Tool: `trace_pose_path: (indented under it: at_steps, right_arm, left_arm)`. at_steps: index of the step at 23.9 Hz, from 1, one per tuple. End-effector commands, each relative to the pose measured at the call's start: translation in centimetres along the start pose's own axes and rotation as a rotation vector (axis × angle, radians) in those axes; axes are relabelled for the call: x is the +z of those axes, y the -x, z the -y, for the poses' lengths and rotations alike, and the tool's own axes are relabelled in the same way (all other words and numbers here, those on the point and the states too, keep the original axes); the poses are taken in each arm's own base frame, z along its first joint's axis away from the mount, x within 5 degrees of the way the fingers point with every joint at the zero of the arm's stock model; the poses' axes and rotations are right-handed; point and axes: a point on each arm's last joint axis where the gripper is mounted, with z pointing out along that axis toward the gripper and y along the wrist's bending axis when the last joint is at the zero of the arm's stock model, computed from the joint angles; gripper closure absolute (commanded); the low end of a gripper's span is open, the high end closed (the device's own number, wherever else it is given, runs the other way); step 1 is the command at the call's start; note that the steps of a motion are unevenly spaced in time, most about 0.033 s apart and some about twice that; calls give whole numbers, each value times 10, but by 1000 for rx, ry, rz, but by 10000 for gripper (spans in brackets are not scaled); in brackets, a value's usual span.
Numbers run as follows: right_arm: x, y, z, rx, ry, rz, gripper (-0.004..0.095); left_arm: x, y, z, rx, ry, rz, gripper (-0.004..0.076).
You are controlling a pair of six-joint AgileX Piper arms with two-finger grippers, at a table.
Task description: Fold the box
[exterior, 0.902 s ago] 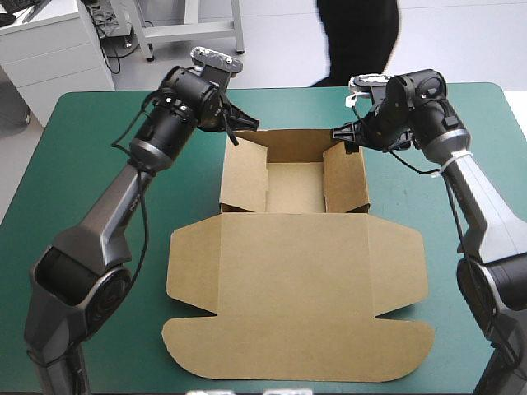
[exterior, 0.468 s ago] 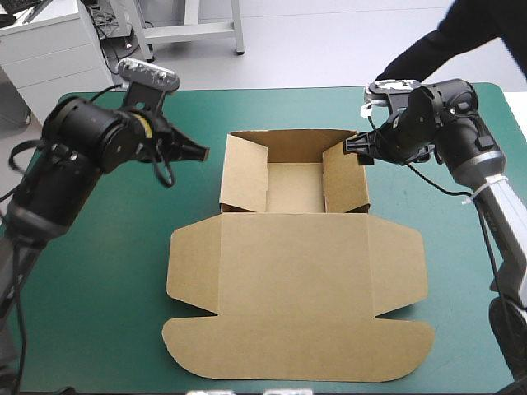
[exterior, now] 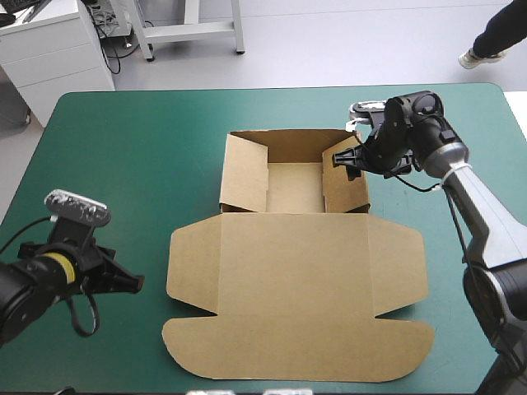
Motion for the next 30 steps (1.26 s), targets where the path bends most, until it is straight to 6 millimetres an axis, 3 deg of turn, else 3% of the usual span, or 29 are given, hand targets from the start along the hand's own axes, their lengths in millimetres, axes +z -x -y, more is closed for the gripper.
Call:
trace_pose_path:
  at_steps: [1,8,12,13,15,18,19,21,23,27,30]
  right_arm:
    - [-5,9,-2,-8,21,75,249]
    - [32,12,-8,20,70,-3,251]
    - [35,12,-9,27,82,-10,277]
    - [35,12,-9,27,81,-12,318]
    - [37,11,-9,26,79,-28,510]
    - [39,11,-7,35,63,-34,922]
    - [39,12,-7,32,63,-28,917]
    - [30,17,-2,40,61,-7,931]
    - [6,28,12,52,49,23,931]
    - [-46,41,57,56,-11,168,931]
    - [-80,34,97,96,-93,246,931]
  left_arm:
    - [-3,-22,-5,-11,-13,124,756]
    - [6,-78,-10,-16,-43,246,756]
    - [3,-98,-14,-33,-52,294,756]
    - [3,-101,-15,-36,-53,302,756]
    - [2,-104,-15,-39,-55,315,756]
    - [1,-105,-16,-40,-56,321,756]
    - [1,-105,-16,-40,-56,321,756]
    - [1,-105,-16,-40,-56,323,756]
    - [1,-105,-16,-40,-56,323,756]
    - [1,-105,-16,-37,-49,324,756]
    - [1,-105,-16,-37,-49,324,756]
